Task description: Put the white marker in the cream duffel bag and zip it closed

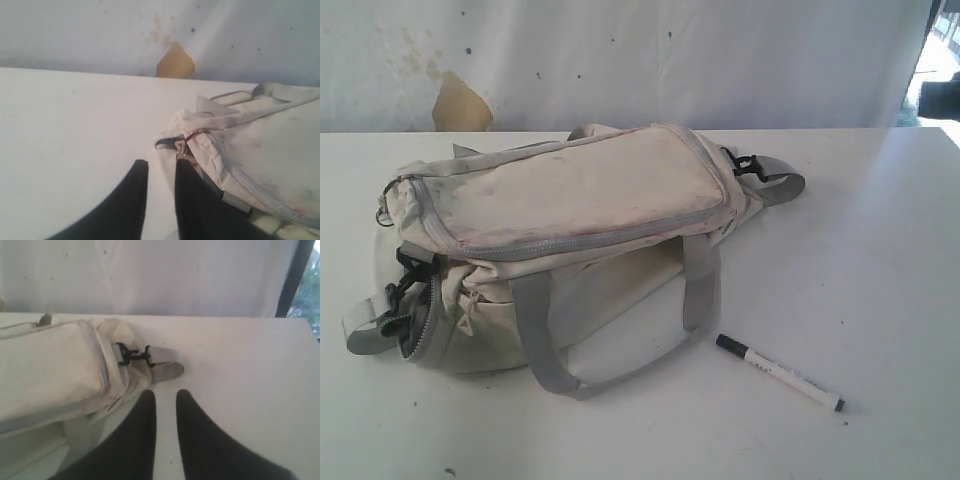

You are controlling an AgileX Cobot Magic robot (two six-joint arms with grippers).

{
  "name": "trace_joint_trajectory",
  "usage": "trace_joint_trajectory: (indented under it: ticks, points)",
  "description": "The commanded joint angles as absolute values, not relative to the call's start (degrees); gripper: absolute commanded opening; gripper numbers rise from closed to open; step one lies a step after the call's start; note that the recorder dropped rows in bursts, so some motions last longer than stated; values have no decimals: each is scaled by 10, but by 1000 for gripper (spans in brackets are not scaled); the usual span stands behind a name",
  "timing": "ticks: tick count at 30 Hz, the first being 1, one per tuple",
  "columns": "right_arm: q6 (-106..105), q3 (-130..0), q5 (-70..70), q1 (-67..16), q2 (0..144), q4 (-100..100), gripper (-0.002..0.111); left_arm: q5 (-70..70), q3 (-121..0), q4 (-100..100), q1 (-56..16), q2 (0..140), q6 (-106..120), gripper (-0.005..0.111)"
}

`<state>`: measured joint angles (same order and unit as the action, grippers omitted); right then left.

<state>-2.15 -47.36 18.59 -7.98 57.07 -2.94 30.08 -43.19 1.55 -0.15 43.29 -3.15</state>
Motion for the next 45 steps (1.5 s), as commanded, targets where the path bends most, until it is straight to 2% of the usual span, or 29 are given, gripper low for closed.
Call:
trace_joint_trajectory:
  ticks: [1,5,10,13,18,32,39,41,45]
  points:
    - [-30,-524,247,-114,635,-30,27,253,-434,-9,-1,504,-32,43]
    - [-32,-575,306,-143,703,-58,31,209,-438,-31,-1,563,-32,50]
    - [-133,-619,331,-159,772,-147,32,283,-505,-31,-1,644,-32,59]
    - [-206,-644,353,-159,807,-232,38,311,-548,-31,-1,689,-32,65]
    - [-260,-677,372,-159,854,-289,49,316,-597,-34,-1,758,-32,65]
    - [-325,-734,418,-159,935,-341,49,360,-737,-90,-1,944,0,65]
    - [-348,-734,436,-159,948,-388,49,391,-822,-188,-1,1020,107,65]
    - [-361,-734,437,-159,949,-391,49,404,-845,-209,-1,1043,123,68]
    - [-431,-734,438,-171,949,-391,49,429,-892,-219,-1,1085,123,81]
